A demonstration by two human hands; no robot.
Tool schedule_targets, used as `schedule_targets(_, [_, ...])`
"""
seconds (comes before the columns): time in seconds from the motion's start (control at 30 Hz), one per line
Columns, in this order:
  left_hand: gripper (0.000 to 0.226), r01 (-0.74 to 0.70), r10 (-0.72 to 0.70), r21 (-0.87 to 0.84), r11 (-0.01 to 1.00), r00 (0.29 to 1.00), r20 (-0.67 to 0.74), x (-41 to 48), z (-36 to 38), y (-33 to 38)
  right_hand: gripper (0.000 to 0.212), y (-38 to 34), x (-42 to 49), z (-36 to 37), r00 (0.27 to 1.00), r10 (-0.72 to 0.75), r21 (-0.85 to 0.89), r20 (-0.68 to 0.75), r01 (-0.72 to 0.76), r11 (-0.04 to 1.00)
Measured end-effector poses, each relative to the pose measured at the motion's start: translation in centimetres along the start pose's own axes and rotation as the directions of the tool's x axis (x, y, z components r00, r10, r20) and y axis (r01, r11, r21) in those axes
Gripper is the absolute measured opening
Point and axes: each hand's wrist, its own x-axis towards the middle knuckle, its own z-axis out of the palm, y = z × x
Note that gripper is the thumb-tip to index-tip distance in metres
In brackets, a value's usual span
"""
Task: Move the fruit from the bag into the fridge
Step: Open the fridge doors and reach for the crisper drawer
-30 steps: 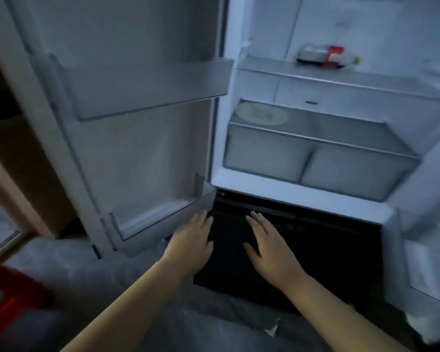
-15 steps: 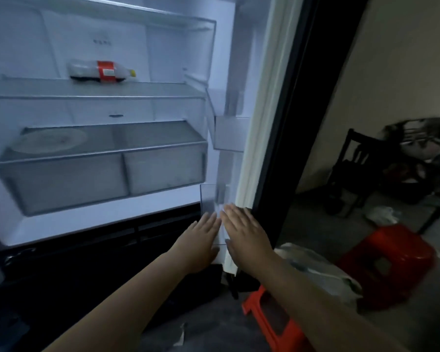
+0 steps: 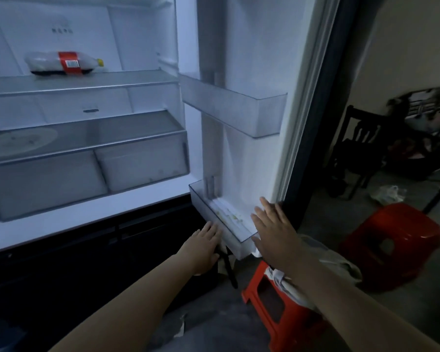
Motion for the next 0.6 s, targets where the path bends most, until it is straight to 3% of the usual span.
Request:
schedule_targets(0.13, [0.071, -0.023, 0.023, -0.002, 1.0, 0.994, -0.111, 4.7, -1.0, 1.8, 0.065, 1.6, 0.4, 3.7, 0.984, 0.064, 0.156, 0.168, -0.091, 0.984])
schedule_targets(0.3, [0.069, -0.053, 0.058, 0.1, 0.994, 0.997, -0.052, 11.6, -0.8, 1.5, 0.071, 3.8, 2.0, 6.5, 0.928, 0.166, 0.234, 0.333, -0.252, 0.939])
schedule_targets(0.47, [0.069, -0.155, 0.167, 0.191, 0.969, 0.985, -0.049, 16.7, -0.2, -0.3, 0.076, 8.5, 3.1, 8.9, 0.931, 0.201, 0.158, 0.304, -0.257, 0.953])
schedule_targets(0.6, [0.075, -0.206, 0.249, 0.296, 0.933, 0.961, -0.116, 17.4, 1.6, -1.7, 0.073, 8.7, 2.5, 10.6, 0.965, 0.177, 0.135, 0.193, -0.205, 0.97])
